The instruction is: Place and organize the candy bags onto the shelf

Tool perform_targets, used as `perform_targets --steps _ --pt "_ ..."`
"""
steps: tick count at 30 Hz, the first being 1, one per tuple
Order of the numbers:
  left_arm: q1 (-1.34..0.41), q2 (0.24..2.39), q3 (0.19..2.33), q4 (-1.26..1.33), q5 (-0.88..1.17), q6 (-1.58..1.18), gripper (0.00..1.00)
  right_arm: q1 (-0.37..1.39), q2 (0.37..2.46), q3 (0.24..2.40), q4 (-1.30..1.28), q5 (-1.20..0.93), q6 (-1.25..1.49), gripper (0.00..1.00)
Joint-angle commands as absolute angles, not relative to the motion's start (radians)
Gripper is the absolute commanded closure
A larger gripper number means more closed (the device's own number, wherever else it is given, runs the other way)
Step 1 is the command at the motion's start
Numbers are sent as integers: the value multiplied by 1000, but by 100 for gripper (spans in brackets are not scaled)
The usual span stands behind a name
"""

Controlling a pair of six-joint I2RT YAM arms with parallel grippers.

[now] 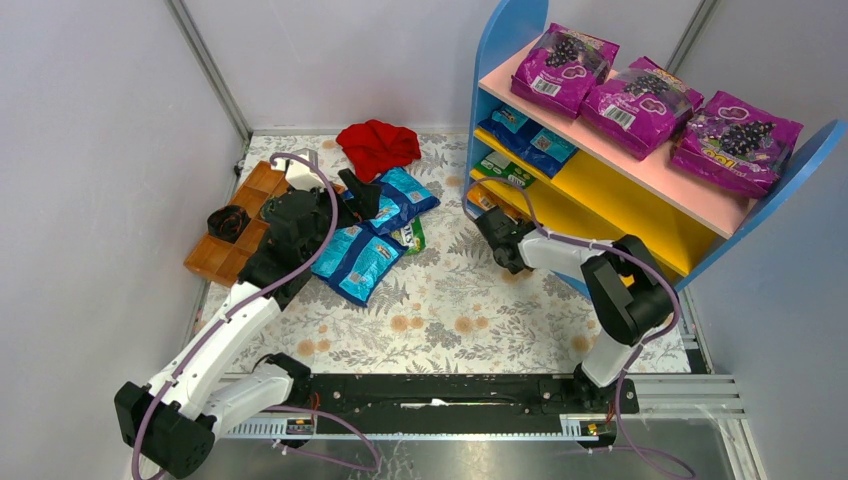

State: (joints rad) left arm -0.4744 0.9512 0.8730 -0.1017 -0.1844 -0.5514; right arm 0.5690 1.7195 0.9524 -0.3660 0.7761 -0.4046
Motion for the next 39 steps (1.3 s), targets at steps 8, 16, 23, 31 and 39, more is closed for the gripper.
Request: perform_targets --steps 8,16,23,31,39 --pt "-476 935 877 -55 -208 -546 1 800 1607 1130 -541 659 -28 26" --pt "-471 904 894 -81 -227 -548 1 801 1625 1195 -312 298 226 0" --pt "-461 860 900 -82 -239 -543 1 807 1781 1361 -325 242 257 0" --pt "-460 858 897 -75 -242 -537 1 824 1943 1555 -351 193 285 0" --pt "-467 877 902 -80 -249 -532 1 829 2020 1645 -274 134 341 0"
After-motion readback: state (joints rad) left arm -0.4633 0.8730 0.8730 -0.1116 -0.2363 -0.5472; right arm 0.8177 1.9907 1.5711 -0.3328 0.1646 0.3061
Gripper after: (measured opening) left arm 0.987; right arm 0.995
